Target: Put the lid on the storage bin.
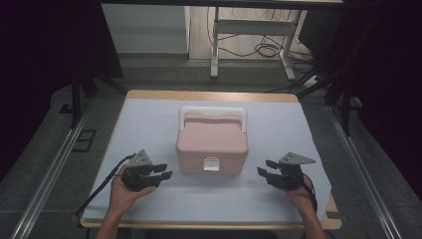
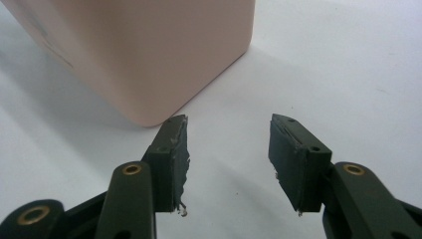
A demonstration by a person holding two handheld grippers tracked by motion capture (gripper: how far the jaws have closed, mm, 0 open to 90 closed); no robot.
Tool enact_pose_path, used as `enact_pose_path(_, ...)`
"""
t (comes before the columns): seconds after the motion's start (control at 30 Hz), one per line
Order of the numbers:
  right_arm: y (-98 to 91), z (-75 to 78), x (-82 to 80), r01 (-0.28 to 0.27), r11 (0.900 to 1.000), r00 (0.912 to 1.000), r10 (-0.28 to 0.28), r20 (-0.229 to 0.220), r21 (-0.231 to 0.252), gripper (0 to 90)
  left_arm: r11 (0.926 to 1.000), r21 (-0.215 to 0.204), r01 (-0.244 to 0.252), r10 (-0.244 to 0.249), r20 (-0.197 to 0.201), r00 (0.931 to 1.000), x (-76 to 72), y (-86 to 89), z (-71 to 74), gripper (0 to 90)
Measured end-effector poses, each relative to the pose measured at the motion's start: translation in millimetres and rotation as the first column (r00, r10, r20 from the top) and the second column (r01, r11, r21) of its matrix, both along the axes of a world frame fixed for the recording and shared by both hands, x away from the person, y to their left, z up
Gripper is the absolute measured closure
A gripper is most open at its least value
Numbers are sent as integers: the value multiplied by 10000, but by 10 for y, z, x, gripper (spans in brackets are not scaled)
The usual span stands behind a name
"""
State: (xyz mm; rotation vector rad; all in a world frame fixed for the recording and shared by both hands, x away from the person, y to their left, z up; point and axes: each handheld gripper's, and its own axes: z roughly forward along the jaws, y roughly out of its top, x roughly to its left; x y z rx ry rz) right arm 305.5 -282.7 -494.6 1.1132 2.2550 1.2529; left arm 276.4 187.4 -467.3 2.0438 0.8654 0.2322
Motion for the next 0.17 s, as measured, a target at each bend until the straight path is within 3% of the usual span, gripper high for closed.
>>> enact_pose_path(0.17,15,35,-17,-133,9998,9997,130,225,122,471,10000,-12,-93,93,114,9999,-5,10,8,595)
